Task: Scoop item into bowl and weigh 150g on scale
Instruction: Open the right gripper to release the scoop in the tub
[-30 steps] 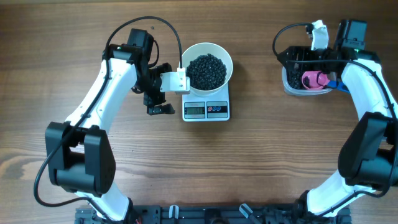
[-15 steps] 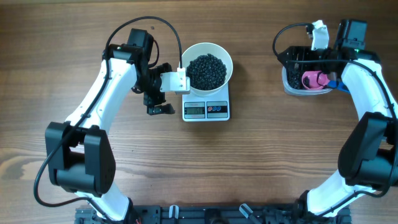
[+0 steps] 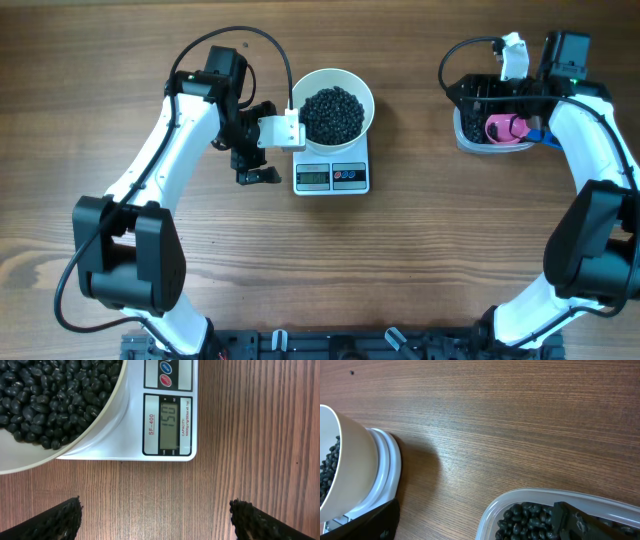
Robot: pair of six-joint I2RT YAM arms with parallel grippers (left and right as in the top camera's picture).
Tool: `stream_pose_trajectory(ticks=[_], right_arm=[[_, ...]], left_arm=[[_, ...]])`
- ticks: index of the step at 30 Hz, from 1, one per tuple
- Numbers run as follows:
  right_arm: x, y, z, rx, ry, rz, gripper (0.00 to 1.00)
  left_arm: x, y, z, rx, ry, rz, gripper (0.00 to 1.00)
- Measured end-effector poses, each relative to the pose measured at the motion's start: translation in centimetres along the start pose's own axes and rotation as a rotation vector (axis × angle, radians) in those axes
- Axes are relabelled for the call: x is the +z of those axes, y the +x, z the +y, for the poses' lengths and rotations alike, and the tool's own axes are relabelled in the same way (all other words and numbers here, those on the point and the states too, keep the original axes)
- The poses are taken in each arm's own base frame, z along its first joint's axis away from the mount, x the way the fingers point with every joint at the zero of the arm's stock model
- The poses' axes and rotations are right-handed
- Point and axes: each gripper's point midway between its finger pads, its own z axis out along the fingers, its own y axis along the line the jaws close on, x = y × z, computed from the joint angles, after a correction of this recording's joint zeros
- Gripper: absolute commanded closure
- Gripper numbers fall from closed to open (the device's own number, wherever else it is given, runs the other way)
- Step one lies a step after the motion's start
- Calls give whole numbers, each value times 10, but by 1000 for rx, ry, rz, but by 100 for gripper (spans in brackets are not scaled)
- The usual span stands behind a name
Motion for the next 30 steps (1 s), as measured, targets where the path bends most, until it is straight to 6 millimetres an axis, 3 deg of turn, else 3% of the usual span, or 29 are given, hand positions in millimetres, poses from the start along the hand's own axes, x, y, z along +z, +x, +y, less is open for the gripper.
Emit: stream_pose_trajectory(ticks=[13, 15, 17, 19, 21, 22, 26, 30], right_arm=[[0, -1, 0, -2, 1, -3, 0], [-4, -5, 0, -10, 11, -16, 0], [-22, -24, 8, -44, 31, -97, 0], [-71, -69, 30, -143, 62, -284, 0], [-155, -114, 74, -286, 96, -532, 0], [-185, -123, 91, -336, 108, -610, 0], [-287, -128, 151, -569, 184, -846, 0], [-334, -114, 181, -673, 229, -936, 0]], left_arm=[[0, 0, 0, 0, 0, 0, 0], [0, 0, 0, 0, 0, 0, 0], [0, 0, 0, 0, 0, 0, 0], [0, 0, 0, 0, 0, 0, 0], [0, 0, 0, 0, 0, 0, 0], [0, 0, 0, 0, 0, 0, 0], [0, 0, 0, 0, 0, 0, 0], [0, 0, 0, 0, 0, 0, 0]])
